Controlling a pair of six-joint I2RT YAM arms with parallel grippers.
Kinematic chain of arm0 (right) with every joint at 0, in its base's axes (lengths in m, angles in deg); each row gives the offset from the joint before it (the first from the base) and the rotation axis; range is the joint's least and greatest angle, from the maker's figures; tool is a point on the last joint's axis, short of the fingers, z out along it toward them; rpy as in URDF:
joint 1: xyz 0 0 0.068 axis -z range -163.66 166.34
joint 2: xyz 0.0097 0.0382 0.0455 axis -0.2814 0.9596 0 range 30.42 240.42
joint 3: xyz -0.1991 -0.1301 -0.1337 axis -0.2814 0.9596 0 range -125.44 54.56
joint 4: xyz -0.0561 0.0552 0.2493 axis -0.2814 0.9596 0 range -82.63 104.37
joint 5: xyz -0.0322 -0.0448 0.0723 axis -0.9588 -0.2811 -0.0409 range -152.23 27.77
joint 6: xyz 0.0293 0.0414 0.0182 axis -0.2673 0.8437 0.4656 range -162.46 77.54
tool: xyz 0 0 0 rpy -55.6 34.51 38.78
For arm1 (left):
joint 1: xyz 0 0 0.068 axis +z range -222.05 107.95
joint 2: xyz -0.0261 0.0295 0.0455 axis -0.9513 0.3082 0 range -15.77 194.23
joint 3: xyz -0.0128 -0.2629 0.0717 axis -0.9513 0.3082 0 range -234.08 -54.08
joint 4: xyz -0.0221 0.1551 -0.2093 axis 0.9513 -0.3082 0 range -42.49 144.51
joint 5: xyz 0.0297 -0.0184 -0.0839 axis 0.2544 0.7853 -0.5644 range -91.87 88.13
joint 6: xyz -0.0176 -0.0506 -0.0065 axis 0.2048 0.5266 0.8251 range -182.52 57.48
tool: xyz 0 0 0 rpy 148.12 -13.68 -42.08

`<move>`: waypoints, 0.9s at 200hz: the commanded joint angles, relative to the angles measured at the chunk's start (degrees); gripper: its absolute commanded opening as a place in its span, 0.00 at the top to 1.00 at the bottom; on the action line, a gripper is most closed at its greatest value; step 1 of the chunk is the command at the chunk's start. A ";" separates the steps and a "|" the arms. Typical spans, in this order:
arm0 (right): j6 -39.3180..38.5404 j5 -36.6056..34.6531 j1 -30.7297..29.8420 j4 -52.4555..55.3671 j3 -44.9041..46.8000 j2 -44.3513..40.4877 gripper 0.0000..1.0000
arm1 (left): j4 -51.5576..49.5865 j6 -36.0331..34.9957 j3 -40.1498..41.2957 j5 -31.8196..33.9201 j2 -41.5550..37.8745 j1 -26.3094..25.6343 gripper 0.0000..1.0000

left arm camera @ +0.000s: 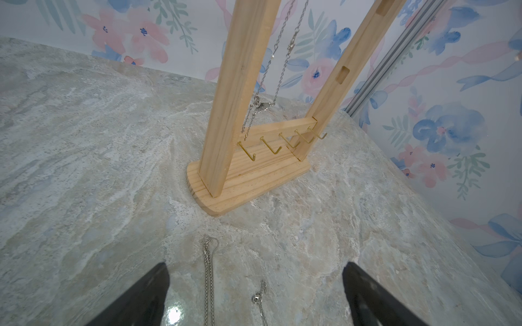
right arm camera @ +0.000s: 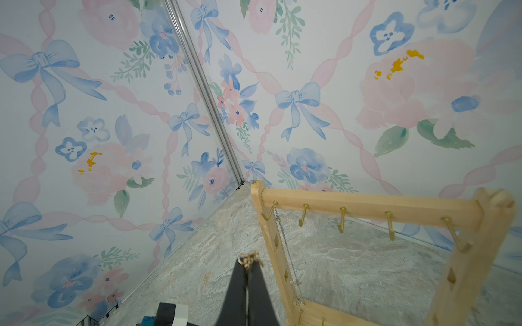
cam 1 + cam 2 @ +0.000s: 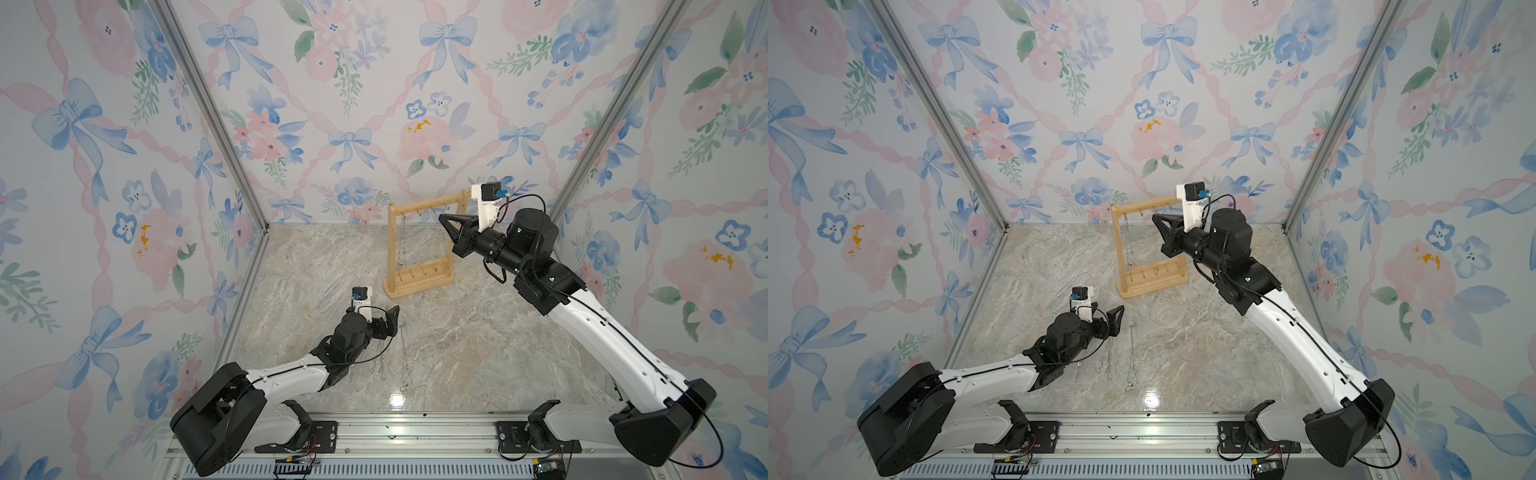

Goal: Take the necklace off the jewelry display stand
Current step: Take off the necklace from the stand, then place the necklace at the center of the board.

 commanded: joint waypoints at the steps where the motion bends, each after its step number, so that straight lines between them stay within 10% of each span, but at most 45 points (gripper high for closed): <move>1: 0.22 1.94 -0.13 1.21 3.67 -4.85 1.00 | 3.35 -1.83 1.19 -1.59 -2.49 -0.56 0.02; 180: 5.39 6.17 -0.31 2.71 36.60 -36.08 1.00 | 19.98 -11.95 3.41 -34.17 -7.14 -8.46 0.07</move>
